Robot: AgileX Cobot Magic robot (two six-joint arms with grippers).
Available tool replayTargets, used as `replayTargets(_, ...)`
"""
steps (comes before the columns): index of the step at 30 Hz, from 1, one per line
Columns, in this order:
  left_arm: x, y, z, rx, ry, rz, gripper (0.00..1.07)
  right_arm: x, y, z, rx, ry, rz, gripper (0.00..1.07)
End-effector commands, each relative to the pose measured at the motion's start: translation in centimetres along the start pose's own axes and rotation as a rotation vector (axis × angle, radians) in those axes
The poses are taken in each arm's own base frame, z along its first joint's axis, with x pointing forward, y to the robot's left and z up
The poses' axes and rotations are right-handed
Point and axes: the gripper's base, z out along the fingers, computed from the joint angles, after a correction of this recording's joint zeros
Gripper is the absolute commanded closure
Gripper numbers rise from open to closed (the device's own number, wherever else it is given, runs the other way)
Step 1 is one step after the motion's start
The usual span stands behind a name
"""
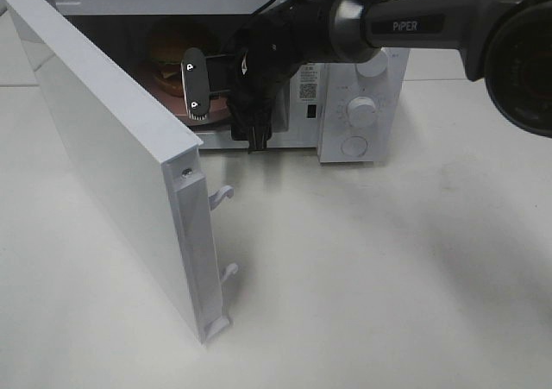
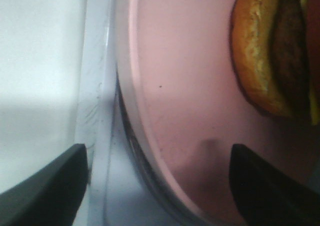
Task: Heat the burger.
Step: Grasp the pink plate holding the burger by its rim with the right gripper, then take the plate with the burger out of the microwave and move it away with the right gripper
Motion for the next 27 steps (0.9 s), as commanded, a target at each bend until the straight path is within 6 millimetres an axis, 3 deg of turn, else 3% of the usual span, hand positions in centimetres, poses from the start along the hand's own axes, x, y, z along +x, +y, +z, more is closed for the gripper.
replayTargets(1,0.0,0.0,0.0,-0.001,-0.012,-0.007,0.07,-0.4,0.0,0.0,0.0,-0.006,-0.031,0.53)
replayTargets(2,0.0,0.0,0.0,-0.001,-0.012,-0.007,0.07,-0.6,0.1,0.0,0.0,-0.008,-0.039,0.59)
replayTargets(3,0.0,0.0,0.0,-0.001,-0.012,-0.007,0.07,-0.6,0.1,0.0,0.0,-0.008,-0.039,0.59)
replayTargets(4,0.0,0.0,0.0,-0.001,-0.012,-0.007,0.07,-0.9,0.2,0.0,-0.001,-0.012,-0.053,0.72)
replayTargets(5,0.0,0.0,0.0,-0.001,-0.012,-0.007,0.07,-0.9,0.2,0.0,-0.001,-0.012,-0.053,0.72)
replayTargets(6,0.0,0.0,0.0,-0.001,-0.012,-0.007,0.07,-1.0,0.2,0.0,-0.001,-0.013,-0.068,0.86)
replayTargets(7,0.0,0.0,0.0,-0.001,-0.012,-0.007,0.07,-1.0,0.2,-0.1,-0.001,-0.013,-0.075,0.92)
replayTargets(8,0.0,0.0,0.0,-0.001,-0.012,-0.007,0.07,-1.0,0.2,-0.1,-0.001,-0.013,-0.075,0.92)
replayTargets(9,0.0,0.0,0.0,-0.001,-0.012,-0.007,0.07,-1.0,0.2,-0.1,-0.002,-0.014,-0.094,1.03)
replayTargets(10,0.0,0.0,0.0,-0.001,-0.012,-0.007,0.07,-1.0,0.2,-0.1,-0.003,-0.018,-0.104,1.07)
replayTargets(27,0.0,0.0,0.0,-0.001,-0.012,-0.007,0.07,-1.1,1.0,-1.0,-0.13,-0.039,-0.324,1.07)
